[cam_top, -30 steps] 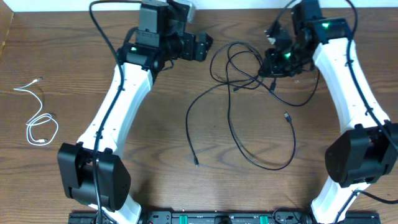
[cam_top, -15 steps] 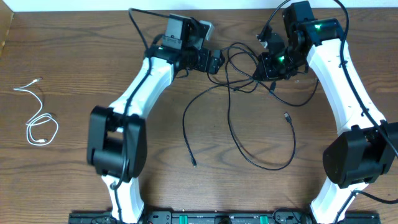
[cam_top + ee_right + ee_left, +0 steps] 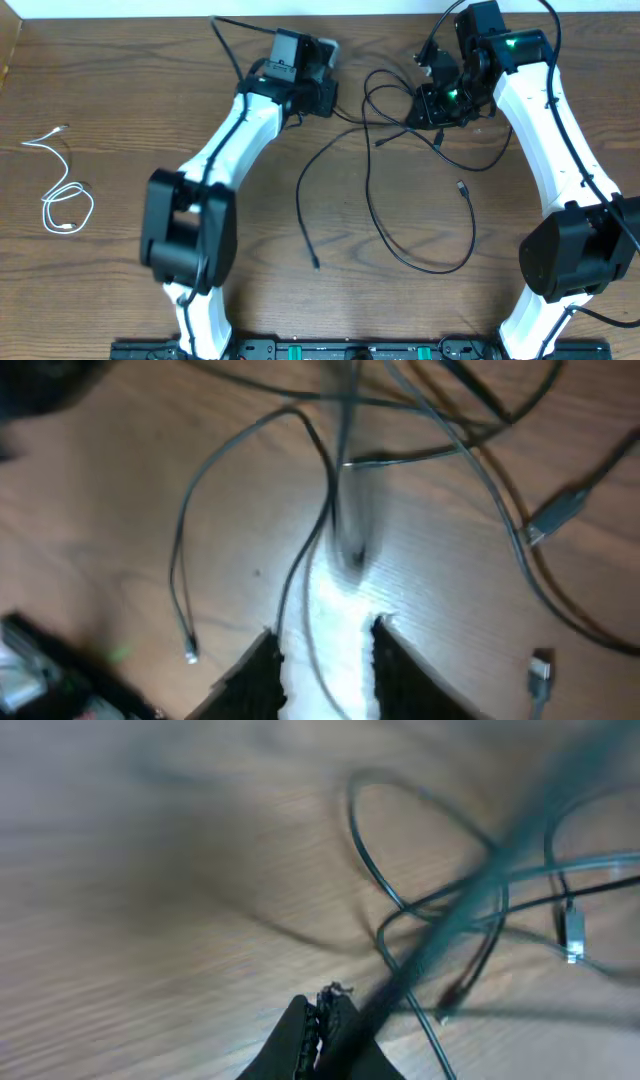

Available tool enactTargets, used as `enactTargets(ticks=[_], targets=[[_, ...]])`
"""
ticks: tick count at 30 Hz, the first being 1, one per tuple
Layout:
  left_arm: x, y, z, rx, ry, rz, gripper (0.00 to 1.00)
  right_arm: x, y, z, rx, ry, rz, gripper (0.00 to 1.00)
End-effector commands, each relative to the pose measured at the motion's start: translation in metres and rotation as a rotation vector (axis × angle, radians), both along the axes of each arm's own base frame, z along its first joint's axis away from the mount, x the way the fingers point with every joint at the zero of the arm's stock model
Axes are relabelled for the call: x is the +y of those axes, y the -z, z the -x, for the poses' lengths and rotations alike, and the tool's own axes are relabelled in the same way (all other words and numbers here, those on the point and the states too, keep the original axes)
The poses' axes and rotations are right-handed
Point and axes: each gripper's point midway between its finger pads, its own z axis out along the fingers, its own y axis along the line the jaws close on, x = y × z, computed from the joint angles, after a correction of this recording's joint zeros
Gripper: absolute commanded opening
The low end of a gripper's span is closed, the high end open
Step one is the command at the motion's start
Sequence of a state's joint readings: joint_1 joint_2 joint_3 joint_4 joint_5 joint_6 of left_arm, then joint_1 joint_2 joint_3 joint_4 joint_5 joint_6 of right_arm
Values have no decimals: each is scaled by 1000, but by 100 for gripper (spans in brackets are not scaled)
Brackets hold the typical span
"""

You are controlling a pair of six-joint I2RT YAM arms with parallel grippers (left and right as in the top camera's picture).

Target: Untangle cables

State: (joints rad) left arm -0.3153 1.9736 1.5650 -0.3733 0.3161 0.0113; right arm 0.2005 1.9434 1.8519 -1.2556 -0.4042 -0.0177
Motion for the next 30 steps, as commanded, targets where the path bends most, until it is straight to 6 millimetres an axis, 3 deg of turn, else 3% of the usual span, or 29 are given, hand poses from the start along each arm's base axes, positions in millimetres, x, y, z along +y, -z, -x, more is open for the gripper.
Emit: enactTargets(ticks=[1,5,8,11,16,21,30], targets=[[21,-130,2,-274,-93,20,8,-11,-9,-3,-50,23,55,45],[27,-231,37,-480,-79,114,7,-11,-11,-11,-79,44,52,63],[34,-291,68,-615,-66,178,7,-11,-12,-17,-96,68,51,70],[42,-337,93,-736,-67,222,8,-11,-13,-19,-101,77,47,74],[50,-389,116,-900,-70,281,8,-6,-6,-18,-82,66,46,77],[51,-411,121,-981,-72,310,8,17,-7,-12,-65,-20,-61,75],[55,-406,116,-967,-104,292,7,58,-36,10,-169,-359,-324,85]])
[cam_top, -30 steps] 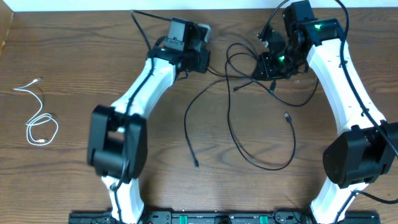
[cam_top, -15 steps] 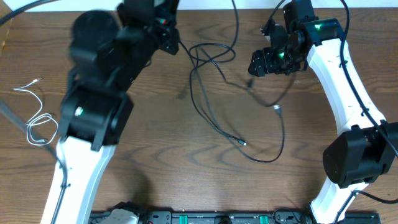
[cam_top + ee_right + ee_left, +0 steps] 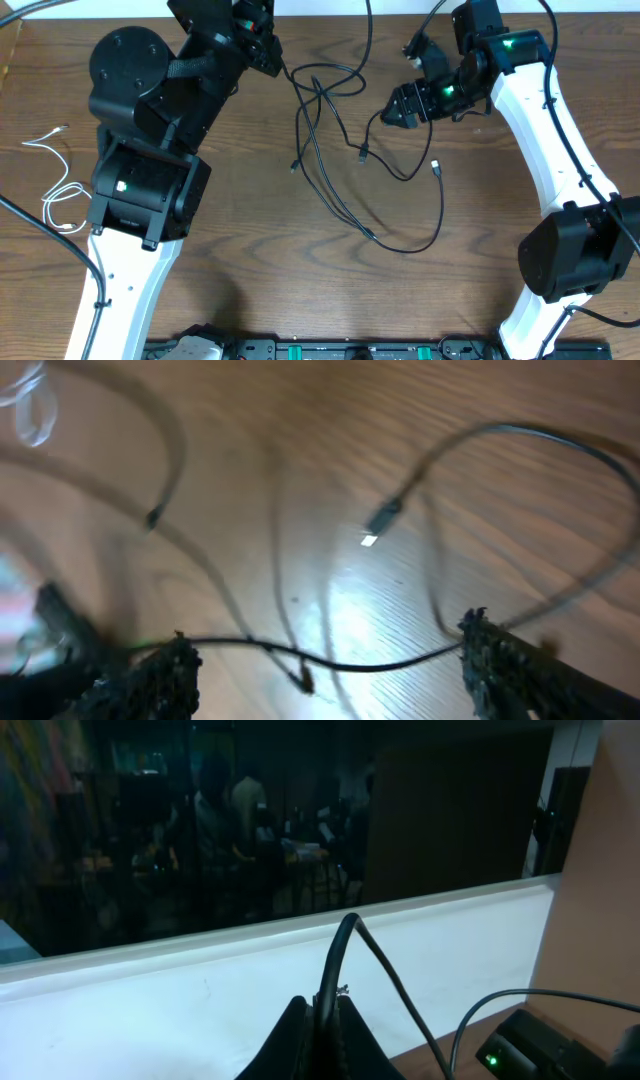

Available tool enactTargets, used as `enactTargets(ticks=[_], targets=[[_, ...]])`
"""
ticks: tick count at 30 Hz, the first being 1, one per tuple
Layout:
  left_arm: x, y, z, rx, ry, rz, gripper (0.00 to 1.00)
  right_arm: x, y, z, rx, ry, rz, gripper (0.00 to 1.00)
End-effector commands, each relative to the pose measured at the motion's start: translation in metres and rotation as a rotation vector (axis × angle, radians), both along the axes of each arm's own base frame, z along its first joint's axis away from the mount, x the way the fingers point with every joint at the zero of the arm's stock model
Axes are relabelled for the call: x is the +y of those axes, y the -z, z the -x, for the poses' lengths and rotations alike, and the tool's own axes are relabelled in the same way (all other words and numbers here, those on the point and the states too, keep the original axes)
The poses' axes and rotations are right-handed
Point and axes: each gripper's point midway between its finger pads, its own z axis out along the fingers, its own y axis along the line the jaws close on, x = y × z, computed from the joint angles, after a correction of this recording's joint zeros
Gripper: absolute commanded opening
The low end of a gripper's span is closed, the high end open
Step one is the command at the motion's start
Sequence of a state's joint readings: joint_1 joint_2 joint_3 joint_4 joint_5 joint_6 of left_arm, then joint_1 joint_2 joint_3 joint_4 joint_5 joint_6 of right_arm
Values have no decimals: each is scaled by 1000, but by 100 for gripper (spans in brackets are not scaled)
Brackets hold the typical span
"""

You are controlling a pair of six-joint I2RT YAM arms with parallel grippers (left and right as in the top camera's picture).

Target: Untangle cables

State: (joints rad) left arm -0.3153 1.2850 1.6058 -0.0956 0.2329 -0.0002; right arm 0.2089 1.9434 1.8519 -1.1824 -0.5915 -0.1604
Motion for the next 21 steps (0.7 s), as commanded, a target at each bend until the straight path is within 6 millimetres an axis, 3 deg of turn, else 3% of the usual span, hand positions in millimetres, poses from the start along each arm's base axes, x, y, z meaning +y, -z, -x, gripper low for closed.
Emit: enactTargets(ticks=[1,13,21], targets=[[3,-1,-2,-1,-17,7,8,28,-20,18,-77,-217,-175,88],[2,1,-4,7,-16,5,8,85,-37,33,-148,-378,-321,91],[1,3,-5,13,-16,3,8,107,-37,36,-144,-395,-348,89]])
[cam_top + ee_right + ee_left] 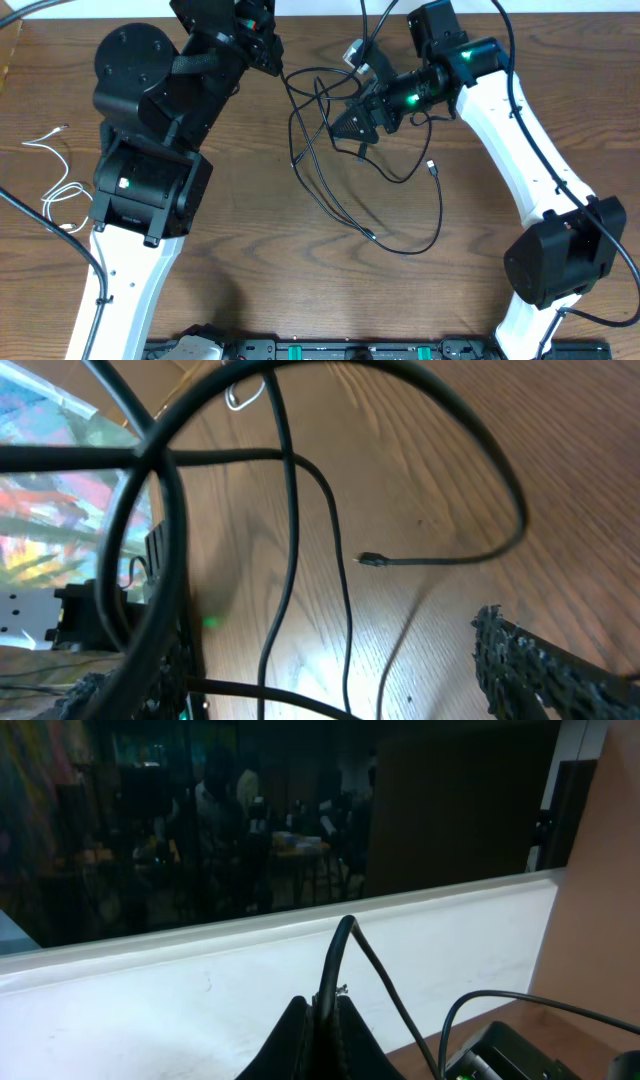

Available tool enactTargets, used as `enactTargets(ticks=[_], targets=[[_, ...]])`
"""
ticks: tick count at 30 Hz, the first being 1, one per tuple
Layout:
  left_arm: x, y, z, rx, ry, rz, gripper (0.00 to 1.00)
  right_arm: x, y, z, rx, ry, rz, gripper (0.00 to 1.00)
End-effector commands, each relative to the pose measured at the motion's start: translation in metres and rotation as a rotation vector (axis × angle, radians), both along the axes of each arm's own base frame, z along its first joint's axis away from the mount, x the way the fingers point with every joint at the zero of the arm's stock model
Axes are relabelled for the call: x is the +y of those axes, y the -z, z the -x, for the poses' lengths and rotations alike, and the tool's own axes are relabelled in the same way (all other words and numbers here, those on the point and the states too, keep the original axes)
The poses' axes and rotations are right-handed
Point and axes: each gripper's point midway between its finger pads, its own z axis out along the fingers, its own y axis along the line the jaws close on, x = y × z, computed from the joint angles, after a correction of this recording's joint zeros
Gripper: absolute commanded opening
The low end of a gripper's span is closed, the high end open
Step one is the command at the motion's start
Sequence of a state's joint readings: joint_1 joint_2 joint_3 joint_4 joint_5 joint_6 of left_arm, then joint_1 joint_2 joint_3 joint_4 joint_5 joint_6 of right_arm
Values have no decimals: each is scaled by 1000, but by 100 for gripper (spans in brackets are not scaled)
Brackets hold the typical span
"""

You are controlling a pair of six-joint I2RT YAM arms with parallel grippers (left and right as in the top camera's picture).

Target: Untangle cables

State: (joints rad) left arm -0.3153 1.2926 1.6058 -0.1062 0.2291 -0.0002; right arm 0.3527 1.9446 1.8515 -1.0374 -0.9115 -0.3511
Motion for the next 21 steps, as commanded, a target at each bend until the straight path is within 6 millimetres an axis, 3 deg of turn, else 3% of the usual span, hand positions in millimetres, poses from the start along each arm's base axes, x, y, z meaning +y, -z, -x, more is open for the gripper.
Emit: enactTargets(ticks=[1,7,15,21], targets=[[2,-2,-1,-5,-12,8,8,11,8,5,54,-21,-20,88],[2,-1,-2,-1,-13,6,8,16,9,7,61,-32,-24,89],[1,2,-4,6,-13,4,8,-7,-11,-6,88,26,-95,91],[1,2,-5,9,-13,3,8,2,-16,4,91,-25,-130,90]])
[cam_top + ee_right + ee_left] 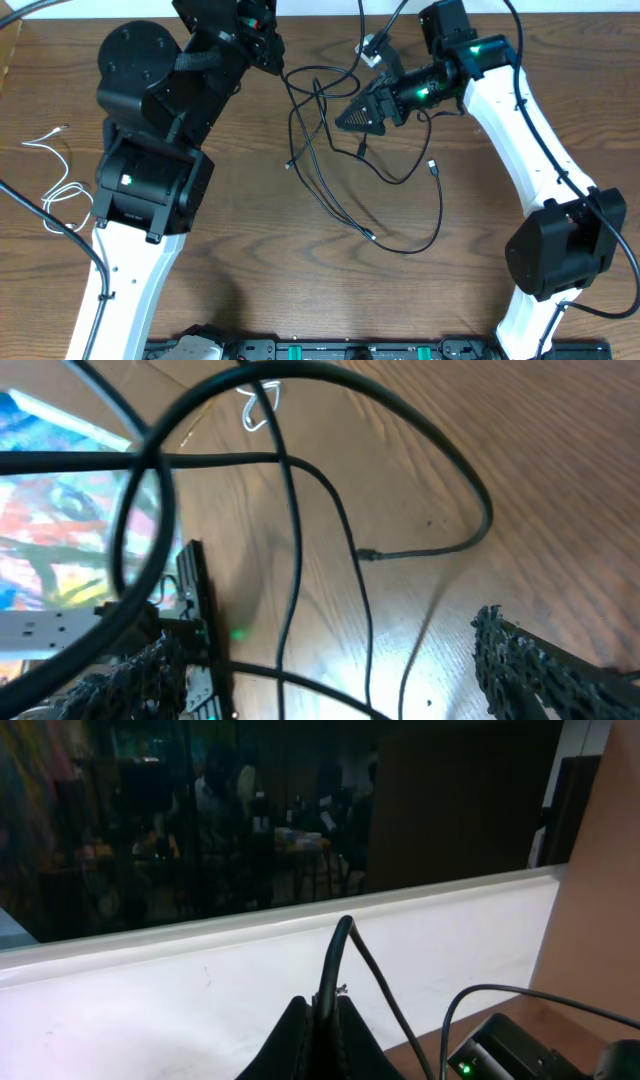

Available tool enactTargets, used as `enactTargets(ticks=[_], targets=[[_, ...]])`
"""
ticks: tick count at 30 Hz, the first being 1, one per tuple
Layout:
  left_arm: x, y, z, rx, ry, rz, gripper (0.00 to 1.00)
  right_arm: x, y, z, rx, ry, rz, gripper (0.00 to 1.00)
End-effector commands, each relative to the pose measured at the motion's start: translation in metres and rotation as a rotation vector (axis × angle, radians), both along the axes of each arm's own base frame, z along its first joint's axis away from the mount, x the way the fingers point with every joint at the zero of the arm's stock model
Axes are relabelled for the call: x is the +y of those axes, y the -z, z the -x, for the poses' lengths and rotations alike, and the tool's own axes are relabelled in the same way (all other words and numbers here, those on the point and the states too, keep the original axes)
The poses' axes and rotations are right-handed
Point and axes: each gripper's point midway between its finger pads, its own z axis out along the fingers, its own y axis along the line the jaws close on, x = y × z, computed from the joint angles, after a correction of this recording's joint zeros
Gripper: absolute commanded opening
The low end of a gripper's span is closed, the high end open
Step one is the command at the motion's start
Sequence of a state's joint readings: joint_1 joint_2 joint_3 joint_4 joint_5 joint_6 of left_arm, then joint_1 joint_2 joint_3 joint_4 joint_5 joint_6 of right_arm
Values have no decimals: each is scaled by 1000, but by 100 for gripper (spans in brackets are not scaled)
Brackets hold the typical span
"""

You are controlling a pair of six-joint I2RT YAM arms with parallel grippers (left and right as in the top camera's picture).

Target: Untangle cables

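Note:
A tangle of black cables hangs from my raised left gripper down to the wooden table, its loose ends trailing to the front right. In the left wrist view the left gripper is shut on a black cable that rises between its fingers. My right gripper is open wide at the right side of the tangle. In the right wrist view its fingers stand far apart, with black strands crossing between them, none pinched.
A thin white cable lies coiled at the table's left edge, apart from the black ones. A plug and a cable end rest on the wood right of centre. The left arm's bulk towers over the left half.
My right gripper has shifted slightly toward the back right and stays open beside the tangle. The left gripper still holds its cable up; the cables have barely moved.
At first my left gripper was low at the table's back, shut on a black cable, the right one over the tangle further right. Then the left arm stood raised with the cable, the tangle drawn left. The right gripper, open wide, then reached the hanging strands and stays there.

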State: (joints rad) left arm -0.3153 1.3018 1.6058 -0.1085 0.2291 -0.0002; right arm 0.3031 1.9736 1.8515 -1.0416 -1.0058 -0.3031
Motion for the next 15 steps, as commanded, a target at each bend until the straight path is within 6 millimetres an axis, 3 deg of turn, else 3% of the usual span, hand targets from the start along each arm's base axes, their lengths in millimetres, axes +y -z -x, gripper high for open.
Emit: enactTargets(ticks=[1,7,11,15], targets=[[2,-1,-1,0,-13,6,7,16,-18,15,-12,-70,-70,90],[2,0,-2,5,-12,5,8,33,-25,28,-21,-127,-116,84],[2,0,-2,5,-12,5,8,48,-23,30,-27,-130,-96,67],[2,0,-2,5,-13,5,7,59,-9,18,-24,-34,10,51]])
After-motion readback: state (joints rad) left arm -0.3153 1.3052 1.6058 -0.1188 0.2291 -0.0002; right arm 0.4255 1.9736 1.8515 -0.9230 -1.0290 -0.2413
